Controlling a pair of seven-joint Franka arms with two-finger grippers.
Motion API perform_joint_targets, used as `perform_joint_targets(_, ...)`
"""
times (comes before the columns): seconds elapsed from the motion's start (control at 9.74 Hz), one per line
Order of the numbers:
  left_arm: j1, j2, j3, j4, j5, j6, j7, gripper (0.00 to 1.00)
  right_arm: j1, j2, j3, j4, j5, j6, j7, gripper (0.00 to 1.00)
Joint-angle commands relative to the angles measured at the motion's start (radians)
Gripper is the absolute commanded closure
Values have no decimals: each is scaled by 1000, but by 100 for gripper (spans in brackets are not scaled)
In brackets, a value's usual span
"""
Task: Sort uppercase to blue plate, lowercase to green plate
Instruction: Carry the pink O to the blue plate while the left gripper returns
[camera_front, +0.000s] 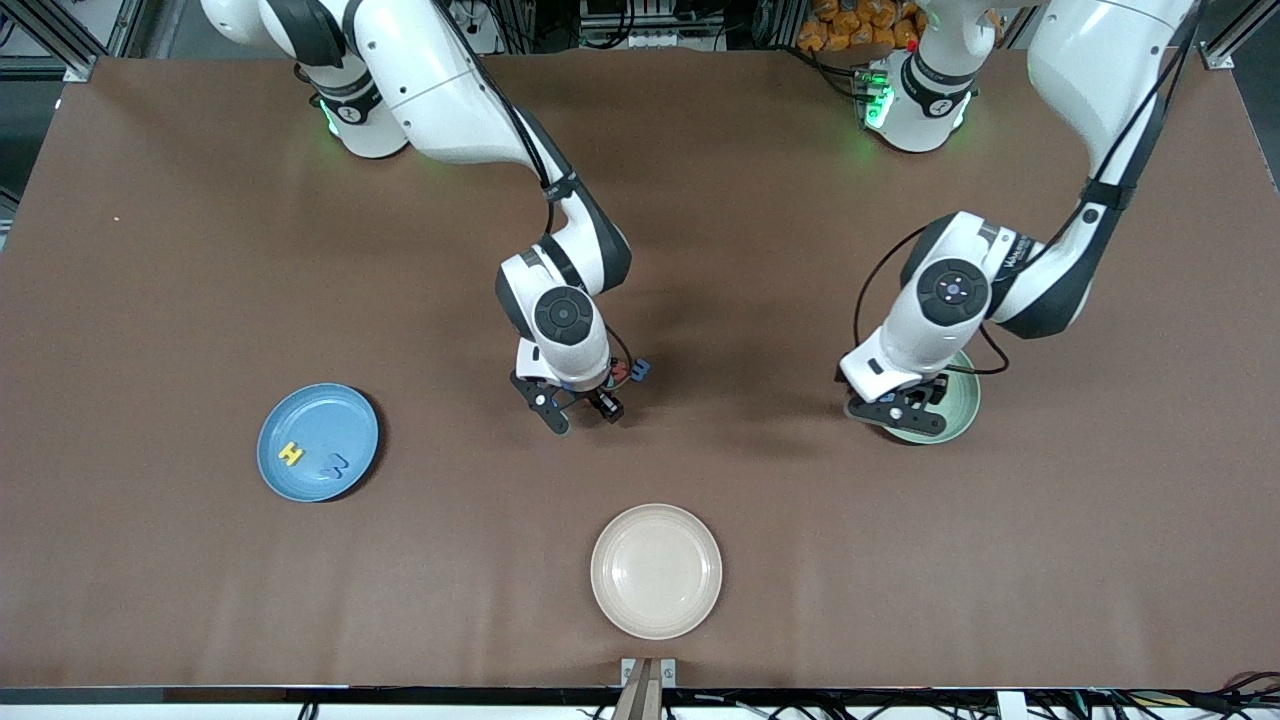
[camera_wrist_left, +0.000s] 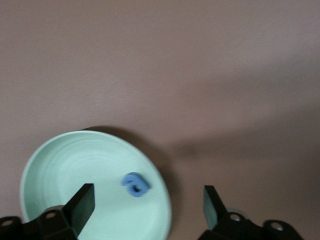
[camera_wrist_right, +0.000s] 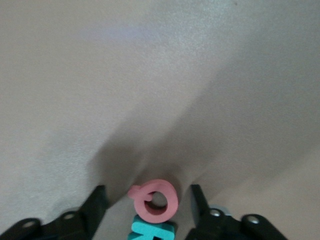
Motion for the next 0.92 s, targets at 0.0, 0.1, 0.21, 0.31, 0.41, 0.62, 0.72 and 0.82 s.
perform_joint_targets(0.0, -94, 129, -2, 146, -14, -24, -161, 0, 7, 7, -1, 7, 7, -2, 18, 100)
perform_joint_targets(0.1, -119, 174, -1, 198, -14, -24, -195, 0, 7, 6, -3, 8, 2, -2, 17, 100)
perform_joint_targets(0.21, -139, 208, -1, 241, -12, -24, -212, 0, 7, 6, -3, 8, -1, -2, 17, 100)
perform_joint_targets(0.31, -169, 229, 5, 269, -6, -25, -238, 0, 4, 0, -8, 11, -4, -4, 17, 100)
perform_joint_targets(0.41, -217, 249, 27, 293, -6, -25, -271, 0, -7, -6, -12, 19, -10, -7, 6, 100)
perform_joint_targets(0.62, -288, 268, 54, 323, -8, -24, -359, 0, -31, -19, -59, 40, -31, -20, -52, 100)
perform_joint_targets(0.72, -320, 272, 66, 324, -5, -7, -402, 0, -53, -22, -78, 53, -30, -46, -120, 100)
perform_joint_targets(0.82, -393, 279, 109, 342, 0, 17, -411, 0, -91, -22, -87, 71, -31, -71, -200, 100)
